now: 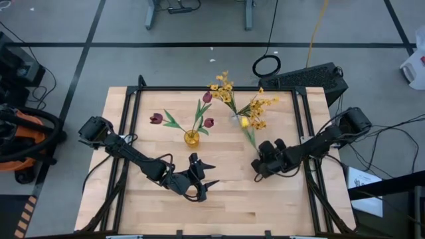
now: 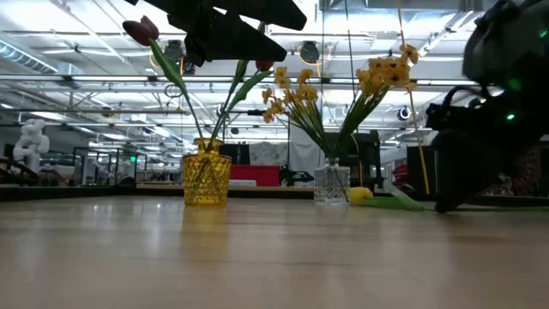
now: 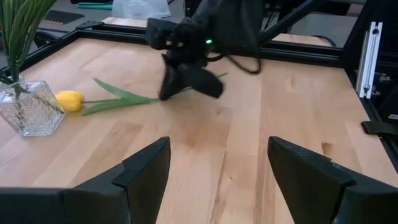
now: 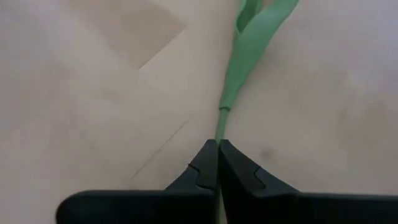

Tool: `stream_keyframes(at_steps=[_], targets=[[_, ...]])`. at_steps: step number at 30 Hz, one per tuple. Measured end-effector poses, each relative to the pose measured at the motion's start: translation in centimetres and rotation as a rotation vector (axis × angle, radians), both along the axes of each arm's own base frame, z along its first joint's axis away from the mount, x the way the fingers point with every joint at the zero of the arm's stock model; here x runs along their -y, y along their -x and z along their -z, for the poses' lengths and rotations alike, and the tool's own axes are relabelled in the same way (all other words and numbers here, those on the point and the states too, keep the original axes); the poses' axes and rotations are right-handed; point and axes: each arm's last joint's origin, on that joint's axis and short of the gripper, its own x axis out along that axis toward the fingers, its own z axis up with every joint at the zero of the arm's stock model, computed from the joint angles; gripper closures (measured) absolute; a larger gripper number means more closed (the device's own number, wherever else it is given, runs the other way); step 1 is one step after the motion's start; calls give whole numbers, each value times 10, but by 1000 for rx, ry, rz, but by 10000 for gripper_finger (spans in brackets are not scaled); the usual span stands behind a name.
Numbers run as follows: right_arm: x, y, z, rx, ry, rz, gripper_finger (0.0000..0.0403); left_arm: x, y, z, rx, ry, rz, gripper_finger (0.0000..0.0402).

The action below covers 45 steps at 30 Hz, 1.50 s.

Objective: Sort flowers into vase by color
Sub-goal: Adjust the transparent vase

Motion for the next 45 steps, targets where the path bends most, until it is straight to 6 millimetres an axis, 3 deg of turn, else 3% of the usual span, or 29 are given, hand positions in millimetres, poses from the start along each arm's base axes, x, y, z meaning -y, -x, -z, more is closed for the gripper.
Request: stream_keyframes(at_steps=[9, 21, 28, 37, 45], targets=[[-30, 3, -24, 82, -131, -199, 402, 0, 0, 0, -3, 3, -1, 126], [-58, 2, -72, 442, 47, -459, 402, 2, 1, 0, -3, 6, 6, 126], [-72, 6, -94, 595, 214, -528, 402, 7, 0, 0, -4, 37, 134, 126], [-95, -5, -129, 918, 347, -733, 402, 15, -17, -8, 261, -61, 189, 126], [-102, -25, -128, 1206, 486, -866, 402, 13, -28, -2, 403, -117, 171, 126]])
